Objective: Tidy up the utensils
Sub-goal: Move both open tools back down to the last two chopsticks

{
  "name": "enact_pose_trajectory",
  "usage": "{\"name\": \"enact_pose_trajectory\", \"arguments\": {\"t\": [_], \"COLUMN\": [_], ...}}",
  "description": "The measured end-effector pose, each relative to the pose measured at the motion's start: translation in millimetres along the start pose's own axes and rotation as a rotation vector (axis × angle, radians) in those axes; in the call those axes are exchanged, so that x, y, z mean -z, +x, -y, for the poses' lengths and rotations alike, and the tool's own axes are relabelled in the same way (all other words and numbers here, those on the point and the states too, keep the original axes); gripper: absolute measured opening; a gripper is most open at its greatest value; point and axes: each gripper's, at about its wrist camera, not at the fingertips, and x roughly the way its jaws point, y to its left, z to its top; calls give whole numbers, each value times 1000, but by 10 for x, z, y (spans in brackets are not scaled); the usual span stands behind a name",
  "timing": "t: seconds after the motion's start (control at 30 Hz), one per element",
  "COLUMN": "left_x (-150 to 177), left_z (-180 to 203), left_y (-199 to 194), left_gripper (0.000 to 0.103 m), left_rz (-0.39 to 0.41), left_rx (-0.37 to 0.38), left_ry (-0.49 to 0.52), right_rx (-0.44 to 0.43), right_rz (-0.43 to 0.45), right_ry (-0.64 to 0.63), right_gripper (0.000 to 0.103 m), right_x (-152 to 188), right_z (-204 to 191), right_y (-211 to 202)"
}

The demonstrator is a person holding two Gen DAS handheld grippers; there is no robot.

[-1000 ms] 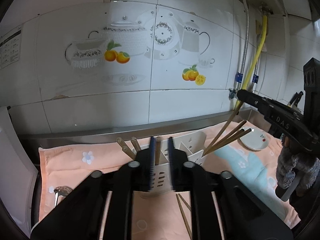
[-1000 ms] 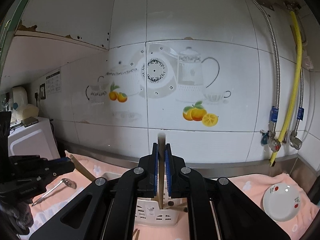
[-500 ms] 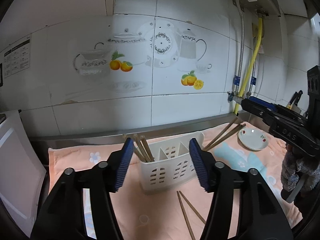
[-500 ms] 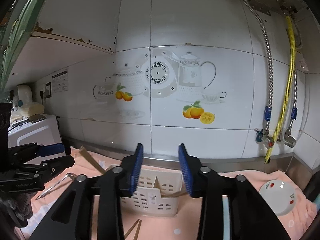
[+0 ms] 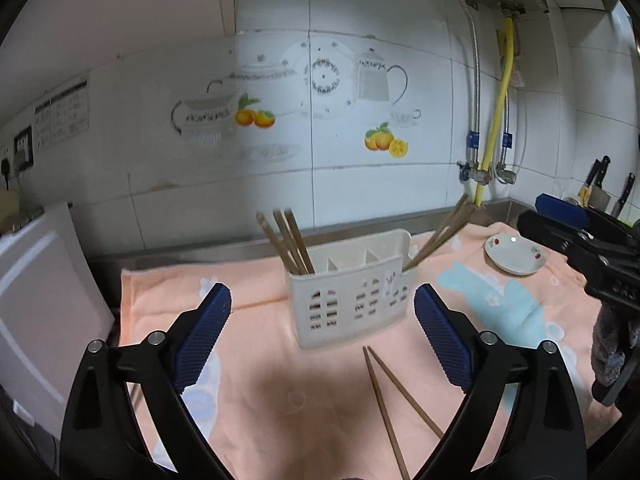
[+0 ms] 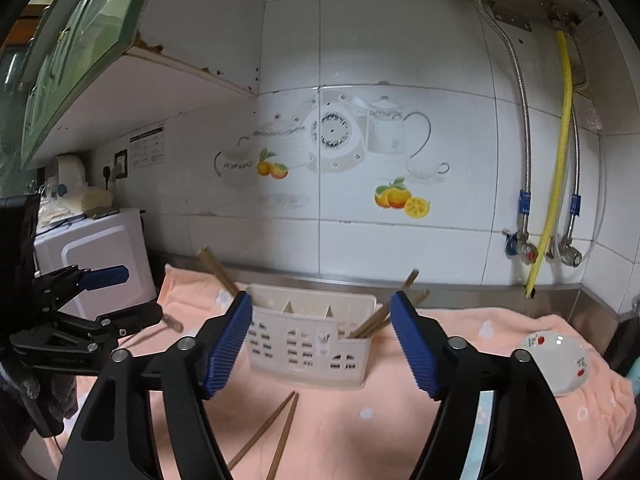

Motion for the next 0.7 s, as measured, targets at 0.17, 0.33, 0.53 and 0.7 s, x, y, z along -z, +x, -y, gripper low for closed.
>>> {"name": "enact_pose_trajectory", "arguments": {"t": [0.17, 0.33, 0.53, 0.7], "left_x": [185, 407, 685, 882], "left_z": [-22, -13, 35, 67], "left_y": [5, 43, 80, 118], "left_gripper": [92, 92, 92, 87], "left_rz": [-30, -64, -115, -158], "left_rx": [7, 5, 2, -14], "left_ry": [-40, -52, -31, -16], "right_rx": [5, 10, -3, -5], "right_rz": [-15, -30, -87, -151], "right_ry": [-25, -39, -16, 17], "right_gripper": [82, 86, 86, 84], "right_x": [181, 373, 632, 880], "right_z": [-83, -167, -224, -256], "right_y": [-90, -139, -126, -95]}}
